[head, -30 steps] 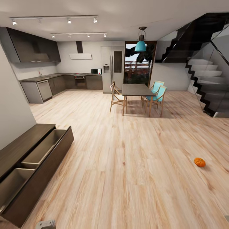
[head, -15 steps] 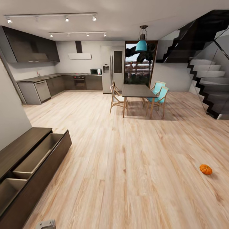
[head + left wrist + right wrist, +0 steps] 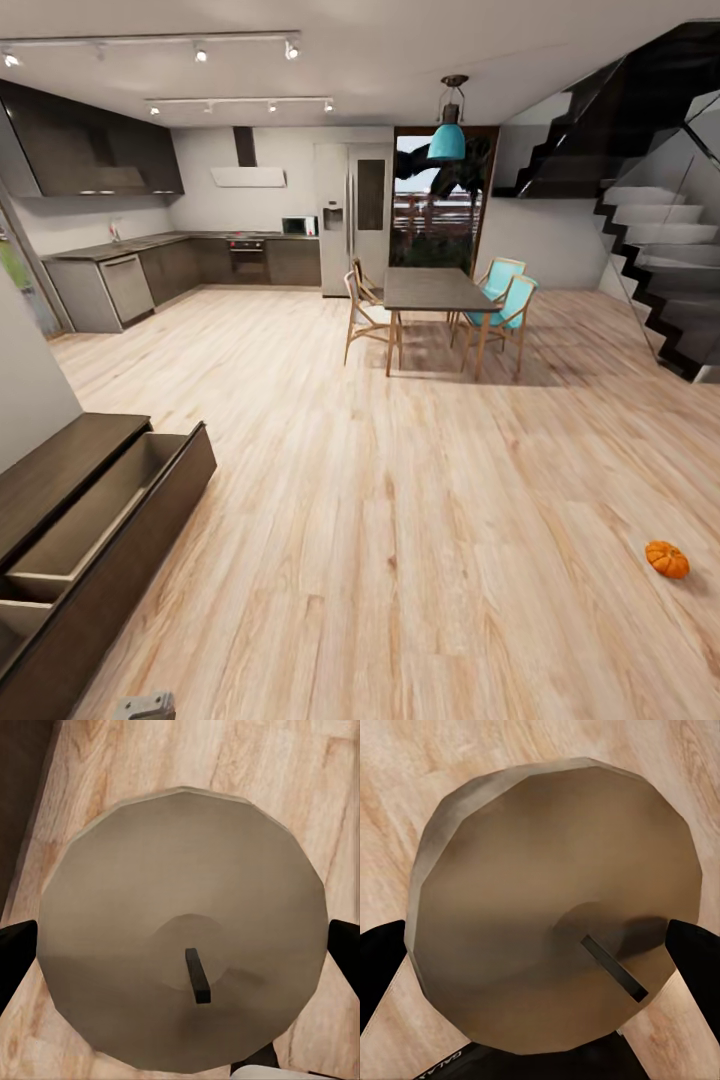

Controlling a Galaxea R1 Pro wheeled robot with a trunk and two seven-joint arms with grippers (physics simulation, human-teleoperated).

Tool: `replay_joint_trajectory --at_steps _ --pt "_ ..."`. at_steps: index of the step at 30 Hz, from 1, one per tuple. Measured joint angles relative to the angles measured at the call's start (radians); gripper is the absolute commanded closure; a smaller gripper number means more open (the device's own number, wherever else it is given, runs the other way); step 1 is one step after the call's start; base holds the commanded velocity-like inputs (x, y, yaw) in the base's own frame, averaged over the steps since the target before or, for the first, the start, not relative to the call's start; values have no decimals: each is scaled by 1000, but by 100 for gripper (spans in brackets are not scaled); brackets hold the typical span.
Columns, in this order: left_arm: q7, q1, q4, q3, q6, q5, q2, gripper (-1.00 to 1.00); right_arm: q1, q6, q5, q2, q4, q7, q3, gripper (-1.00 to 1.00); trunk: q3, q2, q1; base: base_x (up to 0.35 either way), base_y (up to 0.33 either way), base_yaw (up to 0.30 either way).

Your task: Place each of the two pumpkins and all three candles from the living room inside a cabinet in the living room (use any cabinet), then make sure every cabinet is closed, and position the cauldron so it is next to a table in the living room.

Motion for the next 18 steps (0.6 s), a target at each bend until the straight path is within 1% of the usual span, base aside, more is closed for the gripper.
replay_joint_trajectory --at_steps 14,18 --pt "1 0 0 0 0 0 1 100 0 0 0 0 0 0 0 100 0 0 0 329 -15 0" --pt "1 -1 0 0 0 0 2 100 0 0 0 0 0 1 0 100 0 0 0 328 -90 0"
